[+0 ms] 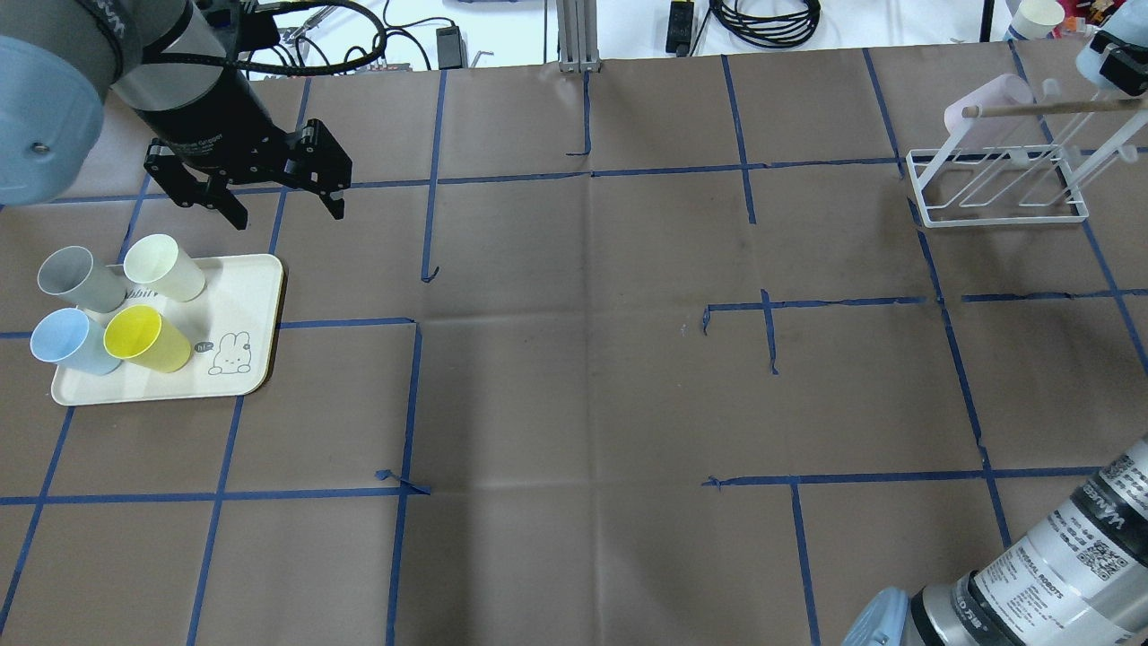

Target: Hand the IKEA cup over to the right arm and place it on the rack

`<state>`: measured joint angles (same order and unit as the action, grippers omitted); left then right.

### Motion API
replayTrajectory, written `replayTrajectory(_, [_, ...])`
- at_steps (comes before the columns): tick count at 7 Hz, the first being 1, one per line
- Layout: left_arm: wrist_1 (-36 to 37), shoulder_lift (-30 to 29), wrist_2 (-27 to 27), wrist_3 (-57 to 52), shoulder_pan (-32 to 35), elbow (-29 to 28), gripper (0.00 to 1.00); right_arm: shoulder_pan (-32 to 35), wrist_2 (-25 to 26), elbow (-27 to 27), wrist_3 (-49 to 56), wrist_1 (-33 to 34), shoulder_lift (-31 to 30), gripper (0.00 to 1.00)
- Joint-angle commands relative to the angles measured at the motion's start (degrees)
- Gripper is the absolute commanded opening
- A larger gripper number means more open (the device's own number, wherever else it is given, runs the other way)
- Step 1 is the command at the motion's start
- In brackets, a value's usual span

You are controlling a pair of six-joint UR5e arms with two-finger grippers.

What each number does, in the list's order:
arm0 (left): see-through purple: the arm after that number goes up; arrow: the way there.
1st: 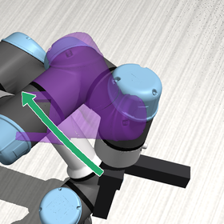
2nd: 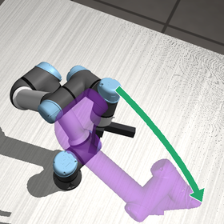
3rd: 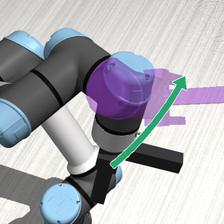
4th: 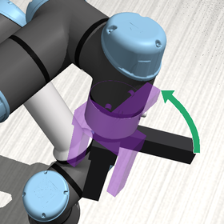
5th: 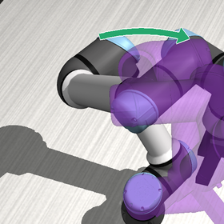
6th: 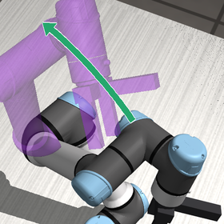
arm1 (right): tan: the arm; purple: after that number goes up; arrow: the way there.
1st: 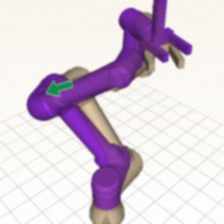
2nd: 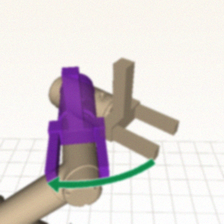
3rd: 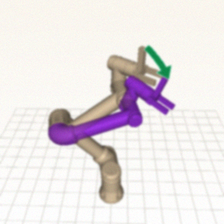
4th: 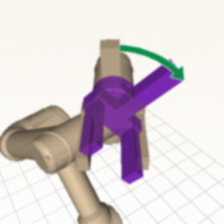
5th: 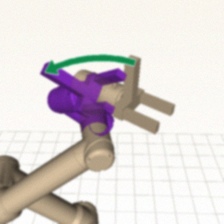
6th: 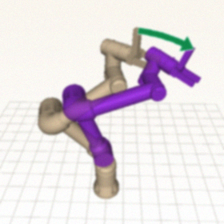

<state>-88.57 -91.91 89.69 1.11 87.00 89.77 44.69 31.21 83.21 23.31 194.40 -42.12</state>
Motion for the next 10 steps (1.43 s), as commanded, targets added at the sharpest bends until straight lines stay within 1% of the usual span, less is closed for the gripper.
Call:
replayTrajectory(1, [-0.3,0.1,0.1,0.2,-0.1,0.0,0.99,0.2,0.1,0.4,0.2,0.1,0.1,0.31])
replayTrajectory(4, [-0.3,0.0,0.3,0.2,-0.3,-0.2,0.99,0.2,0.2,1.7,0.3,0.2,-0.3,0.31])
replayTrajectory(5, [-0.3,0.0,0.3,0.2,-0.3,-0.3,0.99,0.2,0.3,1.6,0.5,0.0,-0.2,0.32])
replayTrajectory(6, [-0.3,0.0,0.1,0.3,-0.3,-0.4,0.99,0.2,0.4,1.7,0.4,0.0,-0.2,0.36])
replayTrajectory(7, [-0.3,0.0,0.1,0.3,-0.3,-0.5,0.99,0.1,0.5,1.8,0.4,-0.2,-0.3,0.37])
replayTrajectory(10, [-0.3,-0.1,0.1,0.3,-0.2,-0.5,0.99,0.0,0.7,2.8,0.4,-0.7,-0.5,0.38])
